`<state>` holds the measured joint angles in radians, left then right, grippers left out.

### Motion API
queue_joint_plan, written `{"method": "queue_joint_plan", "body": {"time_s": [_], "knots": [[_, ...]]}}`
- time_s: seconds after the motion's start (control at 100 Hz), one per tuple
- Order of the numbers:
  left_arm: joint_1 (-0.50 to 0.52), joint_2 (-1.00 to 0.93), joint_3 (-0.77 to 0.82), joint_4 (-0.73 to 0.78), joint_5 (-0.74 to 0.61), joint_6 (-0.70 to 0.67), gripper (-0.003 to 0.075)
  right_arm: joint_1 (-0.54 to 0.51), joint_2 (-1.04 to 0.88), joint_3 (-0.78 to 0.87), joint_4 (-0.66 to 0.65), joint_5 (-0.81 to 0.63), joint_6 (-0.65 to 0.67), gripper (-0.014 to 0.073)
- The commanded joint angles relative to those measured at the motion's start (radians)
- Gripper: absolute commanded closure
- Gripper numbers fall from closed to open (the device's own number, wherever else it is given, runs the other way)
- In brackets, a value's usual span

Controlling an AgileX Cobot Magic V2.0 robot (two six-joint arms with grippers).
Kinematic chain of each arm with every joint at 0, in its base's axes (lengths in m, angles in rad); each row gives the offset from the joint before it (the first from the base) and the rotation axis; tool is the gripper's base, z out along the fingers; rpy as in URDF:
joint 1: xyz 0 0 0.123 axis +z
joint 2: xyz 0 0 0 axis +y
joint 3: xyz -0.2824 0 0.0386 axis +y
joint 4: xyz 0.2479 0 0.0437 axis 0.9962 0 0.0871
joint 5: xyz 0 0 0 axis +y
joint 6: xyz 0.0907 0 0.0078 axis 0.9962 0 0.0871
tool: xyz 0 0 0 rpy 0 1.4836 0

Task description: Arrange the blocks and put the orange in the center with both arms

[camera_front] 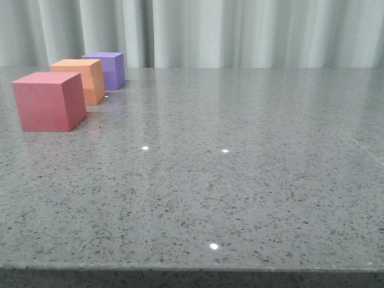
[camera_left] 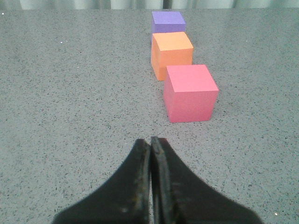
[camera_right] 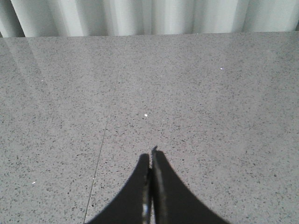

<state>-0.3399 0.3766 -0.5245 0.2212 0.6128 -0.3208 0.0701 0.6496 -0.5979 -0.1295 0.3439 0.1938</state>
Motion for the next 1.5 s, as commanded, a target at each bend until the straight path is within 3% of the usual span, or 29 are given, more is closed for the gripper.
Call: {"method": "queue_joint_plan", "body": {"time_s": [0.0, 0.2, 0.47, 0.6, 0.96, 1.26, 1.49], "knots": [[-0.007, 0.006, -0.029, 0.0, -0.078, -0.002, 0.0741, -0.008, -0.005, -0.027, -0.016, -0.07, -0.004, 0.0662], [-0.007, 0.004, -0.022, 0.013, -0.126, -0.002, 0.0741, -0.008, -0.005, -0.027, -0.016, -0.07, -0.004, 0.0662], [0.092, -0.107, 0.125, -0.072, -0.458, 0.022, 0.0741, -0.008, -0.005, -0.027, -0.016, -0.07, -0.004, 0.0662], [0.137, -0.187, 0.194, -0.179, -0.469, 0.168, 0.0741, -0.008, -0.005, -0.027, -0.016, -0.07, -0.004, 0.0662], [0.189, -0.421, 0.407, -0.138, -0.48, 0.168, 0.0741, -0.008, -0.005, -0.027, -0.016, -0.07, -0.004, 0.0662], [0.189, -0.414, 0.571, -0.091, -0.72, 0.168, 0.0741, -0.008, -0.005, -0.027, -0.016, -0.062, -0.004, 0.0662], [0.189, -0.414, 0.569, -0.091, -0.694, 0.168, 0.0741, -0.008, -0.005, -0.027, -0.016, -0.062, -0.004, 0.0662]]}}
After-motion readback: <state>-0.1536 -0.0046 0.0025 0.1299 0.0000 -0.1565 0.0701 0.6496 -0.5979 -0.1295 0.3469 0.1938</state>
